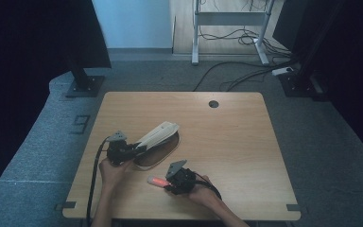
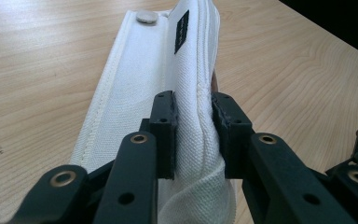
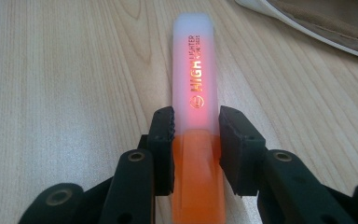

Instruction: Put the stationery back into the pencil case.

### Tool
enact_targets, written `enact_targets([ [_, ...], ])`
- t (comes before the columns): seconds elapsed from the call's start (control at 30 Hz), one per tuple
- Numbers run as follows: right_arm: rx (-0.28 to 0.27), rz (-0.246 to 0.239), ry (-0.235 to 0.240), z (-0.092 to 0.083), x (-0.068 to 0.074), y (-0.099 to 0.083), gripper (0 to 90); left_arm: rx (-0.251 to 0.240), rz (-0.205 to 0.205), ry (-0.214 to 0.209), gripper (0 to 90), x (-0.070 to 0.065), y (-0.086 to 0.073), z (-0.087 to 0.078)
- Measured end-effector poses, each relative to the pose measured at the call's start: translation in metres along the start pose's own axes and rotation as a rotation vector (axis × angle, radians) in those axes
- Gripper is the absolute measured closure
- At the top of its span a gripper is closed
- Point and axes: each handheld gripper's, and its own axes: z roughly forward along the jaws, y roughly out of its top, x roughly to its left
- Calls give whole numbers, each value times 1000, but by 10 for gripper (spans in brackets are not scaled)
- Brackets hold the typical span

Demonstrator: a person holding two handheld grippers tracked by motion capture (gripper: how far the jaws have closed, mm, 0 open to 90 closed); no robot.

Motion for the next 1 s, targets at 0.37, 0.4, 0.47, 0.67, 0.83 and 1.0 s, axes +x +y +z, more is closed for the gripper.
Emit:
enact_targets([
  [0.37, -27, 40, 3, -6, -1, -5, 663, -6, -6, 1, 720, 0, 0, 0],
  [0.4, -30, 40, 4, -8, -2, -5, 663, -7, -5, 2, 720, 0, 0, -1],
  [0.47, -38, 42, -4, -12, -3, -5, 663, -7, -5, 2, 722, 0, 0, -1],
  [0.67, -58, 54, -33, -22, -10, -5, 663, -17, -5, 10, 728, 0, 0, -1],
  [0.83, -60, 79, -59, -28, -18, -6, 663, -21, -1, 15, 732, -1, 0, -2],
  [1.0, -69, 103, -91, -31, -29, -4, 663, -24, 5, 23, 736, -2, 0, -2],
])
